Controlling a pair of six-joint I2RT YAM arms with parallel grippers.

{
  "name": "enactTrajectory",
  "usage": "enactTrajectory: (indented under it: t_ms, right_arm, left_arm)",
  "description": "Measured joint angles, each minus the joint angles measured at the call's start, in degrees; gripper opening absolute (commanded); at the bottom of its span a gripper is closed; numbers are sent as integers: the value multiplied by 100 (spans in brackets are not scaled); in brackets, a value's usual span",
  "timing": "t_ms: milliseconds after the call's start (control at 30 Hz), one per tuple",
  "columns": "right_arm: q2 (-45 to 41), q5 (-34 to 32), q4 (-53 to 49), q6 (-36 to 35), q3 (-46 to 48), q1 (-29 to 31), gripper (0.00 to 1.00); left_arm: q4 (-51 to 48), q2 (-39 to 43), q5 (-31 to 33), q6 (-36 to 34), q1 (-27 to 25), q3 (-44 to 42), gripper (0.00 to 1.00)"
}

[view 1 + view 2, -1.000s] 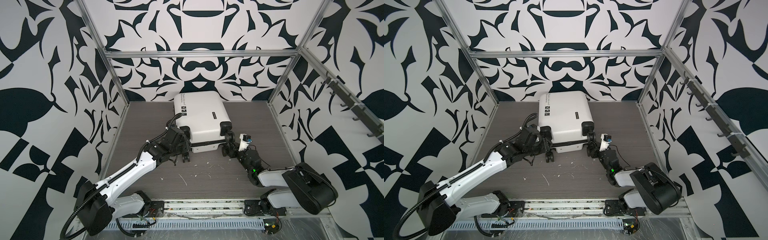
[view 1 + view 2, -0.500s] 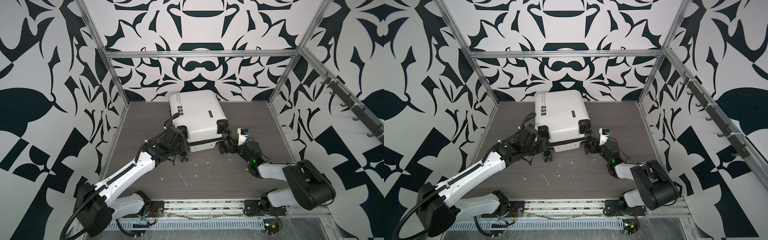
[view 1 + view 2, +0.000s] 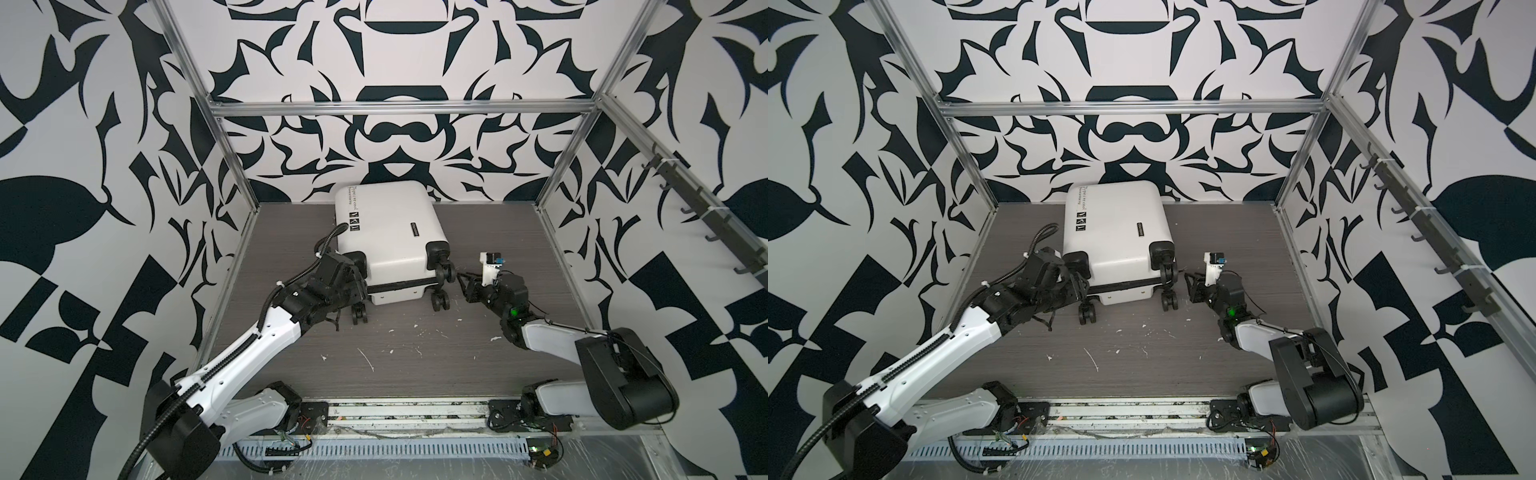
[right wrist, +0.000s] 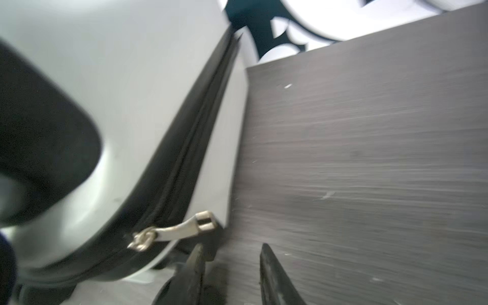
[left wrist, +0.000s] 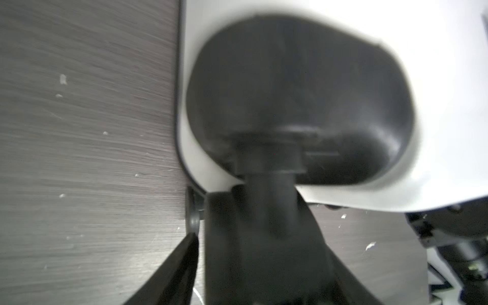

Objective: Pack the luggage

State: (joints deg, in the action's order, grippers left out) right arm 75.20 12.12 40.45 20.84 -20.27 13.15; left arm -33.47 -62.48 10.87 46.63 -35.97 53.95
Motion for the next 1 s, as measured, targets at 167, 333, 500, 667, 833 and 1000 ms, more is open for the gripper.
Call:
enactTrajectory:
  t_ms: [167,333,500,667,833,1000]
  right_arm:
    - [-778,-284,-767,-229,2,-20,51]
    - [-1104,-413,-1482,-391,-131,-20,52]
    - [-898,-503,-2354,-420,-896,-20,51]
    - [-385,-516,-2697,-328,-1561,-20,49]
    - [197,-538,-2806,-151,-1633,-20,46]
    - [763,-457,-2721,138,-1556,-22,43]
  left_arm:
    - [-284,153,256,-245,61,446,91]
    - [-319,142,-46,-645,822,713,89]
    - [0,-387,-1038,-715,2358,743,88]
    - [555,-1327,-1786,-566,3077,866,86]
    - [887,-2509,-2140,-485,3233,1440,80]
    - [960,-3416,-2323,-466,3217,2120,77]
